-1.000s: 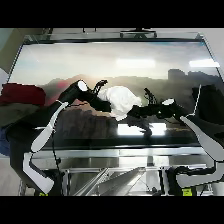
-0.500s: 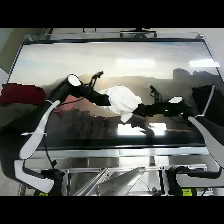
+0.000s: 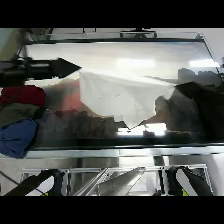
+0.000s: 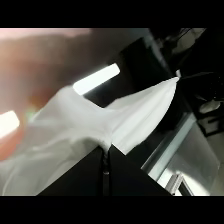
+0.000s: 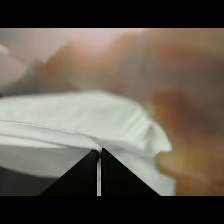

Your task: Fold the shirts.

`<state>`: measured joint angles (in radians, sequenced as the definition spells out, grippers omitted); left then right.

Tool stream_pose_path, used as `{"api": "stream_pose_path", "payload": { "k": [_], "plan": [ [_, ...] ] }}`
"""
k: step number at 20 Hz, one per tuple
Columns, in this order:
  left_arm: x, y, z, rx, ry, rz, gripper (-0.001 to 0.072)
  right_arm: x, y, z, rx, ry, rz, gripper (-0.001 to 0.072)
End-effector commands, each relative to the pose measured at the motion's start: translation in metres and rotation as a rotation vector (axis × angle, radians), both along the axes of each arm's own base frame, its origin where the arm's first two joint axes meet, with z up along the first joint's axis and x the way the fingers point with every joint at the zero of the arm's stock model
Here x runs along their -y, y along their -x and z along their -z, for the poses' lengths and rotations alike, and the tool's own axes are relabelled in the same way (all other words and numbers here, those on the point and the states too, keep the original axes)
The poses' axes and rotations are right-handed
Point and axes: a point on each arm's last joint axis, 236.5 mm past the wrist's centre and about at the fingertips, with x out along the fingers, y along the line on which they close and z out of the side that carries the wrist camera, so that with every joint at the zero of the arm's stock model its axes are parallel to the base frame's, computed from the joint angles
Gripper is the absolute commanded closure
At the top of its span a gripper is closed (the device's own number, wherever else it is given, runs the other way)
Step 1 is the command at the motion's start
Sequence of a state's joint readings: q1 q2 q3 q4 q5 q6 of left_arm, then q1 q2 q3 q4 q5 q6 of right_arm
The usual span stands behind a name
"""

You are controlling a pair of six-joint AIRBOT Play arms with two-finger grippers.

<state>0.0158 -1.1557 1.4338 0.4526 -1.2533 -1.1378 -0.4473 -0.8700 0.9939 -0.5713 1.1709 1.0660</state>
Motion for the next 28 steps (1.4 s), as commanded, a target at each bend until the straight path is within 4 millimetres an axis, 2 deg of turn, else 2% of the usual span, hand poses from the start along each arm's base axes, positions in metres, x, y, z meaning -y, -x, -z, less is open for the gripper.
{"api": "stream_pose_path", "payload": {
  "k": [1, 2, 4, 5, 7, 9, 12, 14, 15, 16, 17, 18, 19, 20, 21, 22, 24, 25, 27, 28],
  "plan": [
    [-0.02, 0.041, -0.072, 0.184, 0.07, -0.031, 0.0689, -0.012, 0.049, -0.133, 0.34, 0.081, 0.032, 0.0698],
    [-0.021, 0.054, -0.08, 0.213, 0.059, -0.024, 0.0689, -0.028, 0.067, -0.165, 0.43, 0.087, 0.01, 0.0698],
    [-0.018, 0.074, -0.093, 0.285, 0.035, -0.009, 0.0689, -0.057, 0.096, -0.205, 0.565, 0.076, -0.047, 0.0698],
    [-0.018, 0.078, -0.098, 0.318, 0.026, -0.011, 0.0689, -0.065, 0.104, -0.21, 0.589, 0.069, -0.072, 0.0698],
    [-0.018, 0.069, -0.096, 0.34, 0.011, -0.027, 0.0689, -0.073, 0.101, -0.199, 0.555, 0.04, -0.119, 0.0698],
    [-0.009, 0.045, -0.072, 0.278, 0.009, 0.003, 0.0689, -0.082, 0.082, -0.169, 0.458, -0.036, -0.186, 0.0697],
    [0.029, 0.005, -0.005, 0.12, 0.013, 0.114, 0.0688, -0.113, 0.038, -0.096, 0.269, -0.139, -0.302, 0.0697],
    [0.049, -0.036, 0.05, 0.043, 0.003, 0.116, 0.0688, -0.131, -0.006, -0.034, 0.169, -0.133, -0.31, 0.0697],
    [0.052, -0.063, 0.08, 0.017, -0.008, 0.076, 0.0688, -0.134, -0.035, -0.002, 0.133, -0.105, -0.279, 0.0697],
    [0.05, -0.089, 0.107, 0.007, -0.027, 0.03, 0.0688, -0.129, -0.064, 0.026, 0.11, -0.082, -0.218, 0.0697],
    [0.045, -0.11, 0.127, -0.004, -0.038, -0.005, 0.0689, -0.115, -0.095, 0.054, 0.082, -0.063, -0.13, 0.0696],
    [0.038, -0.125, 0.141, -0.025, -0.04, -0.019, 0.0585, -0.1, -0.119, 0.075, 0.056, -0.052, -0.056, 0.0684],
    [0.027, -0.137, 0.148, -0.039, -0.039, -0.019, 0.0264, -0.087, -0.133, 0.089, 0.031, -0.053, -0.026, 0.0505],
    [0.017, -0.143, 0.15, -0.054, -0.033, -0.008, -0.0013, -0.077, -0.139, 0.095, 0.01, -0.065, -0.028, 0.0218],
    [0.003, -0.143, 0.151, -0.097, -0.014, 0.007, -0.0004, -0.068, -0.138, 0.095, -0.009, -0.082, -0.052, 0.0168],
    [-0.013, -0.141, 0.151, -0.141, -0.005, 0.021, -0.0004, -0.055, -0.131, 0.095, -0.027, -0.094, -0.066, 0.0169],
    [-0.05, -0.125, 0.174, -0.286, -0.086, 0.031, -0.0004, -0.026, -0.107, 0.101, -0.121, -0.118, -0.087, 0.0191],
    [-0.071, -0.11, 0.195, -0.376, -0.164, 0.035, -0.0004, -0.013, -0.088, 0.109, -0.19, -0.111, -0.111, 0.0279],
    [-0.098, -0.07, 0.236, -0.571, -0.279, 0.056, -0.0004, 0.003, -0.048, 0.131, -0.329, -0.132, -0.135, 0.0283],
    [-0.101, -0.048, 0.254, -0.653, -0.292, 0.078, -0.0004, 0.006, -0.026, 0.142, -0.388, -0.164, -0.131, 0.0283]
  ]
}}
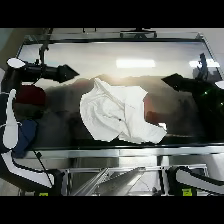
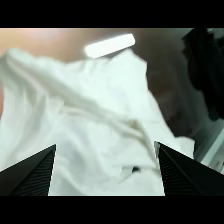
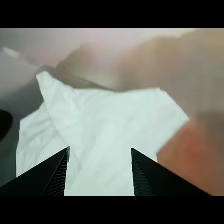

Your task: Fold the shirts.

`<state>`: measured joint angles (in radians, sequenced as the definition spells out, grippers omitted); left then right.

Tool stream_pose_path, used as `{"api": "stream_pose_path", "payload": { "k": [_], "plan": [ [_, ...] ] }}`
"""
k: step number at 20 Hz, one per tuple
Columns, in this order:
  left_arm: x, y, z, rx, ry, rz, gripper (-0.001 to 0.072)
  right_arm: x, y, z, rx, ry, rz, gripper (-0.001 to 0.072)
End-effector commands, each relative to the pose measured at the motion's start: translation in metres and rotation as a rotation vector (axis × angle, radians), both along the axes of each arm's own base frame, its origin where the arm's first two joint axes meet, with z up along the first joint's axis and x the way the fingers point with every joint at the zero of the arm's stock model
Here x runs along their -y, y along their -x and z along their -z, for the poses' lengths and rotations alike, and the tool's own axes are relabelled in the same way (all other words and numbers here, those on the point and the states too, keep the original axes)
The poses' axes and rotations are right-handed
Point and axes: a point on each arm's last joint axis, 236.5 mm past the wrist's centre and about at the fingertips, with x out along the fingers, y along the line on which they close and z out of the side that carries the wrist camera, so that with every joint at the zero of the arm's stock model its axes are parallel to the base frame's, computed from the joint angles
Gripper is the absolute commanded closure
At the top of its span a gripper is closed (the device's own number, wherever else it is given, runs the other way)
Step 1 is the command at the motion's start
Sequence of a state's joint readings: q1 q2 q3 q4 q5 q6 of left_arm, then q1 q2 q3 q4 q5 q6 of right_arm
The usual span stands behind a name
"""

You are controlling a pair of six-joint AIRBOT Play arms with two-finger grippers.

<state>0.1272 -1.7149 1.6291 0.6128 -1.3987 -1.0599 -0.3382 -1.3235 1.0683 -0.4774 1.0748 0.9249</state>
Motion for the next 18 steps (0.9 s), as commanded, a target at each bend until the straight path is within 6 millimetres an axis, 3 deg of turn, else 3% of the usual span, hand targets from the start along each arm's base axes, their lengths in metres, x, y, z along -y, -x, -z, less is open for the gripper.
{"api": "stream_pose_path", "payload": {
  "k": [1, 4, 6, 8, 11, 15, 16, 18],
  "plan": [
    [-0.034, 0.074, 0.065, -0.34, -0.111, 0.05, -0.0003, 0.018, 0.075, 0.039, -0.239, -0.062, -0.038, 0.0283],
    [-0.019, 0.129, 0.115, -0.482, -0.093, 0.052, -0.0002, 0.034, 0.136, 0.081, -0.408, -0.018, 0.05, 0.027],
    [-0.008, 0.157, 0.144, -0.541, -0.095, 0.045, -0.0002, 0.045, 0.174, 0.113, -0.556, 0.037, 0.143, 0.0115],
    [0.005, 0.174, 0.161, -0.57, -0.109, 0.056, -0.0002, 0.052, 0.2, 0.138, -0.643, 0.086, 0.207, 0.0117],
    [0.025, 0.181, 0.177, -0.542, -0.158, 0.08, 0.0015, 0.044, 0.22, 0.162, -0.712, 0.066, 0.242, 0.0117],
    [0.046, 0.164, 0.179, -0.444, -0.206, 0.094, 0.0017, 0.027, 0.228, 0.178, -0.713, 0.019, 0.243, 0.0118],
    [0.05, 0.158, 0.178, -0.416, -0.212, 0.093, 0.0086, 0.025, 0.229, 0.18, -0.71, 0.017, 0.244, 0.0118],
    [0.057, 0.145, 0.173, -0.364, -0.222, 0.092, 0.0496, 0.022, 0.226, 0.182, -0.689, 0.001, 0.245, 0.012]
  ]
}}
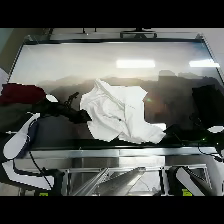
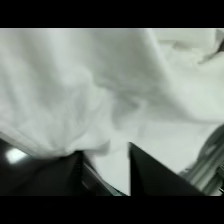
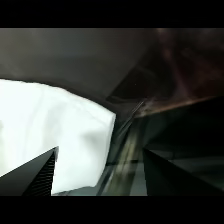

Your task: Fold the shirts.

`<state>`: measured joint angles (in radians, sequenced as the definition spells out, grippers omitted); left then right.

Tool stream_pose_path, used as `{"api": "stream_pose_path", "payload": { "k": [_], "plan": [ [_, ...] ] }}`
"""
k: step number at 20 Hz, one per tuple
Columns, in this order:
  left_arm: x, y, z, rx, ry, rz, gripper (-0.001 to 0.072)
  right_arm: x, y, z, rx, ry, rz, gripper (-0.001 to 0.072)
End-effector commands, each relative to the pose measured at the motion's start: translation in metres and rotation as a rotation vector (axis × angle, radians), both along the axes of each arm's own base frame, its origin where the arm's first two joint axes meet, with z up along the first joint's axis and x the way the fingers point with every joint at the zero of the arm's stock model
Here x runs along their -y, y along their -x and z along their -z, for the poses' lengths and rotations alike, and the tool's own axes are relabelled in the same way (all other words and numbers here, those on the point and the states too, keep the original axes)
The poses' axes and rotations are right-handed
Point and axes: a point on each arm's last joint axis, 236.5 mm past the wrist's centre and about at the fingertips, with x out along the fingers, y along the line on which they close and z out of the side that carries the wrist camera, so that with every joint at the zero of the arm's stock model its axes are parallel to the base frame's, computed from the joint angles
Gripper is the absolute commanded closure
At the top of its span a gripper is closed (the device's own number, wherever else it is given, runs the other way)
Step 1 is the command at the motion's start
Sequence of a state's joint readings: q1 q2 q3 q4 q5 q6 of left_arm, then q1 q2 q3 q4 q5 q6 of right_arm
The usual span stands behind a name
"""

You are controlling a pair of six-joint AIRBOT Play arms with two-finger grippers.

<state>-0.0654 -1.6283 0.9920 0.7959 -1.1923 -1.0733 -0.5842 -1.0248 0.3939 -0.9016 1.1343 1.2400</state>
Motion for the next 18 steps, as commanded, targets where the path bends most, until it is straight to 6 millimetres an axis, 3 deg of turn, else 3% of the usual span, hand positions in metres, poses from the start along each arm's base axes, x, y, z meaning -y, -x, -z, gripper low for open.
{"api": "stream_pose_path", "payload": {
  "k": [1, 2, 4, 5, 7, 9, 10, 12, 13, 15, 17, 18],
  "plan": [
    [0.017, -0.02, -0.009, 0.089, -0.005, 0.01, 0.0618, -0.008, -0.002, 0.008, 0.037, -0.021, 0.011, 0.0121],
    [0.021, -0.025, -0.013, 0.108, -0.004, 0.017, 0.0669, -0.013, -0.009, 0.005, 0.065, -0.056, 0.015, 0.0123],
    [0.025, -0.033, -0.02, 0.139, 0.0, 0.028, 0.0681, -0.022, -0.021, 0.004, 0.103, -0.123, 0.031, 0.0153],
    [0.026, -0.037, -0.023, 0.151, 0.001, 0.026, 0.0681, -0.027, -0.027, 0.005, 0.118, -0.162, 0.037, 0.0253],
    [0.025, -0.043, -0.027, 0.164, 0.003, 0.021, 0.0681, -0.035, -0.033, 0.011, 0.124, -0.23, 0.048, 0.0304],
    [0.02, -0.05, -0.038, 0.167, 0.02, 0.01, 0.0683, -0.049, -0.04, 0.013, 0.154, -0.292, 0.023, 0.062],
    [0.021, -0.054, -0.051, 0.164, 0.055, 0.004, 0.0683, -0.056, -0.044, 0.009, 0.172, -0.323, 0.014, 0.0682],
    [0.02, -0.066, -0.095, 0.178, 0.159, -0.004, 0.0689, -0.058, -0.06, -0.014, 0.242, -0.359, -0.009, 0.0696],
    [0.018, -0.074, -0.122, 0.213, 0.203, -0.01, 0.069, -0.054, -0.074, -0.035, 0.305, -0.364, -0.028, 0.0696],
    [0.01, -0.089, -0.187, 0.337, 0.26, -0.031, 0.069, -0.041, -0.11, -0.098, 0.463, -0.338, -0.047, 0.0696],
    [0.001, -0.094, -0.262, 0.517, 0.296, -0.043, 0.0689, -0.025, -0.148, -0.202, 0.726, -0.259, -0.064, 0.0696],
    [-0.004, -0.093, -0.301, 0.614, 0.304, -0.048, 0.0689, -0.02, -0.157, -0.257, 0.857, -0.208, -0.079, 0.0696]
  ]
}}
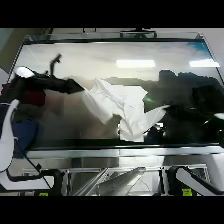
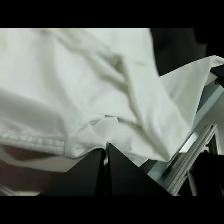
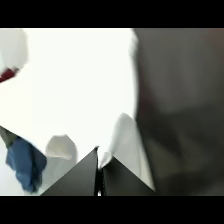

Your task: Fold the shirts.

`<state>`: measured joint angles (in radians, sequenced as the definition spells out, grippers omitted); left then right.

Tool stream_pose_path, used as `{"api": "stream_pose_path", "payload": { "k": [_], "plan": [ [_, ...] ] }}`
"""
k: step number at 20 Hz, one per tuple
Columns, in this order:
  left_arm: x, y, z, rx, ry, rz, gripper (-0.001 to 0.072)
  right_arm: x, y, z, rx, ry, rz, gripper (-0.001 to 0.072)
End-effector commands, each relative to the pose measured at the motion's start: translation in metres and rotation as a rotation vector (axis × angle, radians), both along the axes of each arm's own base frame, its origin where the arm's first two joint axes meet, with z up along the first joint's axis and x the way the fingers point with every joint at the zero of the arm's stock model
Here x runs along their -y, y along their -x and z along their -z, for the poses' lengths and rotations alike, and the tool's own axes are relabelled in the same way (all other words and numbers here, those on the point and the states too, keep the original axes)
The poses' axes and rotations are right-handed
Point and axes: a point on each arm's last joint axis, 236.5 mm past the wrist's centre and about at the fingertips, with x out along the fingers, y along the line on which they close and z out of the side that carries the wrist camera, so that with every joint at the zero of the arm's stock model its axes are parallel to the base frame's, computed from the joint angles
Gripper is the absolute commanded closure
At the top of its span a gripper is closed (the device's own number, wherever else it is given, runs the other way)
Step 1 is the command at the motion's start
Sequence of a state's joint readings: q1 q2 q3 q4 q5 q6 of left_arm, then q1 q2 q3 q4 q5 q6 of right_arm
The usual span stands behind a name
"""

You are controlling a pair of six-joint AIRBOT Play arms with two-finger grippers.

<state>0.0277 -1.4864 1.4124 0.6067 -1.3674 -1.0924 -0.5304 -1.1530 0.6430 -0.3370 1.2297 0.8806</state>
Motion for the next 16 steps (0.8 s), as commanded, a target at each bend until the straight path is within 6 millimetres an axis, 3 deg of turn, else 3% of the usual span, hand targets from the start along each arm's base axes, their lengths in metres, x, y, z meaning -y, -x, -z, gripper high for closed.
{"api": "stream_pose_path", "payload": {
  "k": [1, 3, 4, 5, 8, 10, 12, 14, 16],
  "plan": [
    [-0.013, 0.009, -0.13, 0.282, 0.073, -0.024, 0.0688, 0.009, -0.034, -0.19, 0.434, 0.094, 0.04, 0.0696],
    [-0.022, 0.023, -0.185, 0.432, 0.057, -0.045, 0.0688, 0.012, -0.032, -0.286, 0.652, 0.209, 0.07, 0.0696],
    [-0.026, 0.032, -0.208, 0.498, 0.047, -0.053, 0.0687, 0.01, -0.026, -0.323, 0.73, 0.243, 0.076, 0.0696],
    [-0.029, 0.043, -0.228, 0.555, 0.038, -0.062, 0.0687, 0.005, -0.019, -0.354, 0.785, 0.258, 0.077, 0.0696],
    [-0.035, 0.075, -0.27, 0.69, 0.008, -0.085, 0.0687, -0.01, 0.006, -0.414, 0.924, 0.319, 0.067, 0.0696],
    [-0.043, 0.095, -0.296, 0.791, -0.028, -0.11, 0.0687, -0.018, 0.022, -0.441, 0.999, 0.357, 0.071, 0.0696],
    [-0.052, 0.104, -0.313, 0.865, -0.063, -0.142, 0.0687, -0.018, 0.028, -0.456, 1.04, 0.373, 0.097, 0.0696],
    [-0.069, 0.097, -0.315, 0.889, -0.097, -0.202, 0.0687, -0.004, 0.014, -0.447, 1.011, 0.417, 0.137, 0.0696],
    [-0.084, 0.075, -0.291, 0.82, -0.096, -0.238, 0.0687, 0.014, -0.016, -0.418, 0.923, 0.446, 0.142, 0.0696]
  ]
}}
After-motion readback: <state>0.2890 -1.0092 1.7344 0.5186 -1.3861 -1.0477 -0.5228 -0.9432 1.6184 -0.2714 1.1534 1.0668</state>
